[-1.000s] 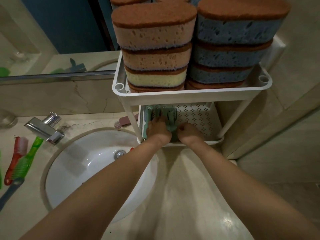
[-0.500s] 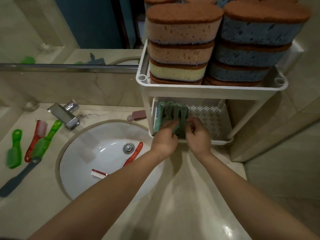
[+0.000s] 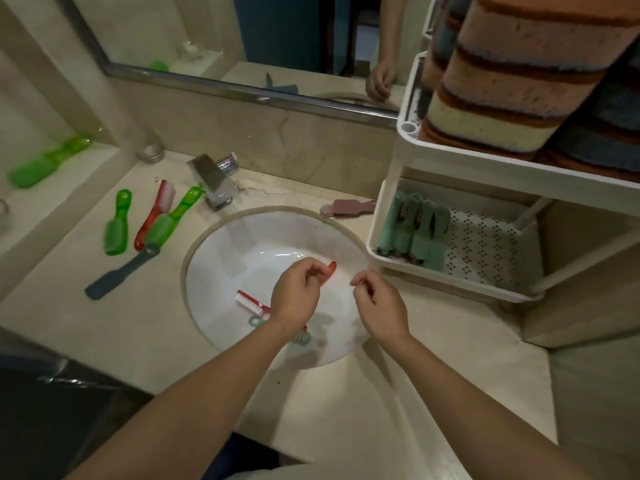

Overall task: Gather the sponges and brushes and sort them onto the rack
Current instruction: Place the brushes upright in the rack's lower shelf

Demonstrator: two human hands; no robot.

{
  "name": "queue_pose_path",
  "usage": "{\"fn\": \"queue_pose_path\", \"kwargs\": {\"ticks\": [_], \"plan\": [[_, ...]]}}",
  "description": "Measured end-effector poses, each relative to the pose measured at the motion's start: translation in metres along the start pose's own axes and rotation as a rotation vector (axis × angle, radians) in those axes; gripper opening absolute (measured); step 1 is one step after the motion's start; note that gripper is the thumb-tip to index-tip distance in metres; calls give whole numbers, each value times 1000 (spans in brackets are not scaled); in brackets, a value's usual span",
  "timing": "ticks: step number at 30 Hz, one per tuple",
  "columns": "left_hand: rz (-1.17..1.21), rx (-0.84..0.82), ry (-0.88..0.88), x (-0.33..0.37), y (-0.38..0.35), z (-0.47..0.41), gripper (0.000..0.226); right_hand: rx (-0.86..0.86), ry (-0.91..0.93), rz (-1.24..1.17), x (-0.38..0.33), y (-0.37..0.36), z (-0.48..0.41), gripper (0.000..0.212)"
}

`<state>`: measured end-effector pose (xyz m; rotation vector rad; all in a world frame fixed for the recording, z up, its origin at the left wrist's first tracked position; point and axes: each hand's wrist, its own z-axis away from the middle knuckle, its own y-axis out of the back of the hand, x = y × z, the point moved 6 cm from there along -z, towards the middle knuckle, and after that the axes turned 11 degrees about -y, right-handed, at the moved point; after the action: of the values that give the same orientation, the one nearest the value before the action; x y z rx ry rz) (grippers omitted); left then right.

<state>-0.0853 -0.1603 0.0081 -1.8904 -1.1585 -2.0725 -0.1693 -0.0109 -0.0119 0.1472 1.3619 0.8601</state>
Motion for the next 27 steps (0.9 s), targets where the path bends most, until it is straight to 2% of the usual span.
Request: {"fn": "queue_pose_path", "kwargs": {"ticks": [8,12,15,18,23,27], "plan": [[-70,-75,221,-87,51,0,36,-333,-79,201,-7,-94,-12,20],[-86,-194,364,-133,62,-7,22,-428,-108,318,-10,-144,-23,22],[-99,-259,472,-163,68,-9,33,-433,-128,401,-8,-176,-29,37],[-96,-230,537,-181,76,-13,40,-433,-152,486,0,-202,-35,42],[-90,-251,562,-201,83,-20,39,-380,-121,620,8,-228,-40,31],[-114,-263,566,-211,88,-28,28,-303,-111,678,7,-235,-44,24]]}}
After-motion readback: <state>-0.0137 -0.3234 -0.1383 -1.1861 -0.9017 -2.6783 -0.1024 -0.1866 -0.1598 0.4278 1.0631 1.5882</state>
